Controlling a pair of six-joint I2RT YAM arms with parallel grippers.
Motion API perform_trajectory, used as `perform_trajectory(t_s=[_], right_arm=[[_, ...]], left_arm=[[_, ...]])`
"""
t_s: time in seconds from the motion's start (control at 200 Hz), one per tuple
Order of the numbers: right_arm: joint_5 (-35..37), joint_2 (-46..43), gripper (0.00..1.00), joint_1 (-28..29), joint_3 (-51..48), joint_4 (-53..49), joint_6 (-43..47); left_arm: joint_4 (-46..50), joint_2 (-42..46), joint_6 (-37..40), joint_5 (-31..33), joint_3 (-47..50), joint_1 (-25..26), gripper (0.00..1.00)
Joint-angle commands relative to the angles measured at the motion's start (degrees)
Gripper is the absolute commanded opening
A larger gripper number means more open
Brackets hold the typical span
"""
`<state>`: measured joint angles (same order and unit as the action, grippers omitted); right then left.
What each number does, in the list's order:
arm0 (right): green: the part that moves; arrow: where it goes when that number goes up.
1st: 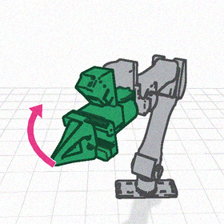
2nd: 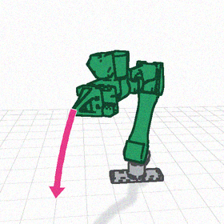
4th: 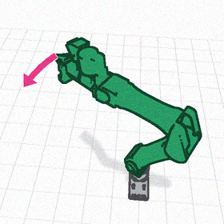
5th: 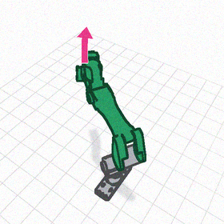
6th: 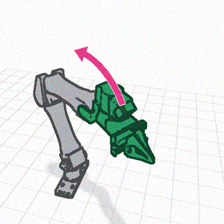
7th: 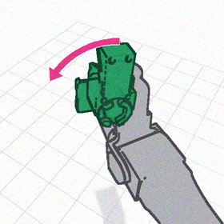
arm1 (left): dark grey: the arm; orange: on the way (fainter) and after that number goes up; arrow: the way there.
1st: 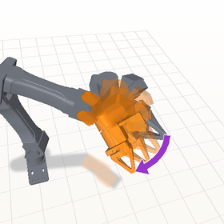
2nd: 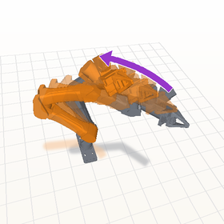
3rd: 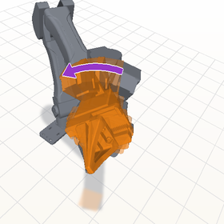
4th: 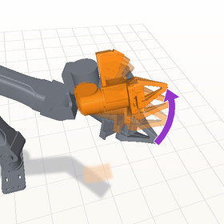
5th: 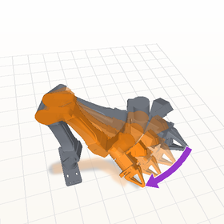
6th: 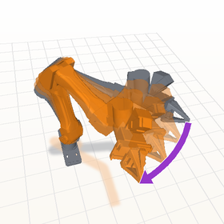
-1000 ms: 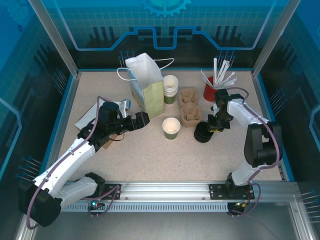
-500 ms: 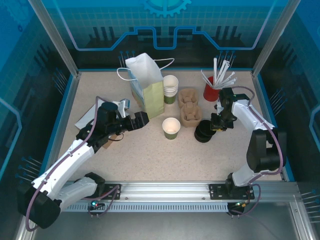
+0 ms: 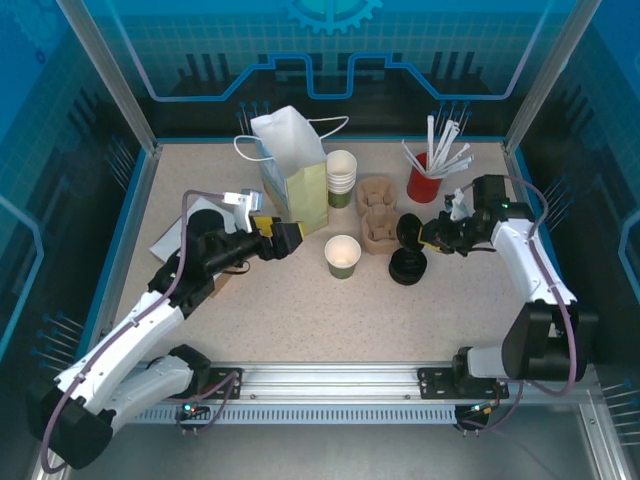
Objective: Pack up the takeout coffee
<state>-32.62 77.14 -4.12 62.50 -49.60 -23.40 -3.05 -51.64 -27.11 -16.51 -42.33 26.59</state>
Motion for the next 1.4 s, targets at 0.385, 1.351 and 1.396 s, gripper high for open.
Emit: perform_trajectory(t_s=[0.385,1.351,1.396], right_arm=[[-24.6,-11.3,0.16,1.5,-2.2,13.3,-24.3],[-30.0,-10.6,0.17,9.0,2.0,13.4,-25.8],[-30.1,-10.5,0.17,9.3,2.1,13.6,-25.8]], left_arm=[[-30.3,-19.2,27.1,-16.4,-8.4,5.0,0.99],[-27.7,-36.4,29.0,-32.2,-25.3,10.3,0.91],[-27.5,-36.6,29.0,-32.4,-25.3,10.4,0.9]])
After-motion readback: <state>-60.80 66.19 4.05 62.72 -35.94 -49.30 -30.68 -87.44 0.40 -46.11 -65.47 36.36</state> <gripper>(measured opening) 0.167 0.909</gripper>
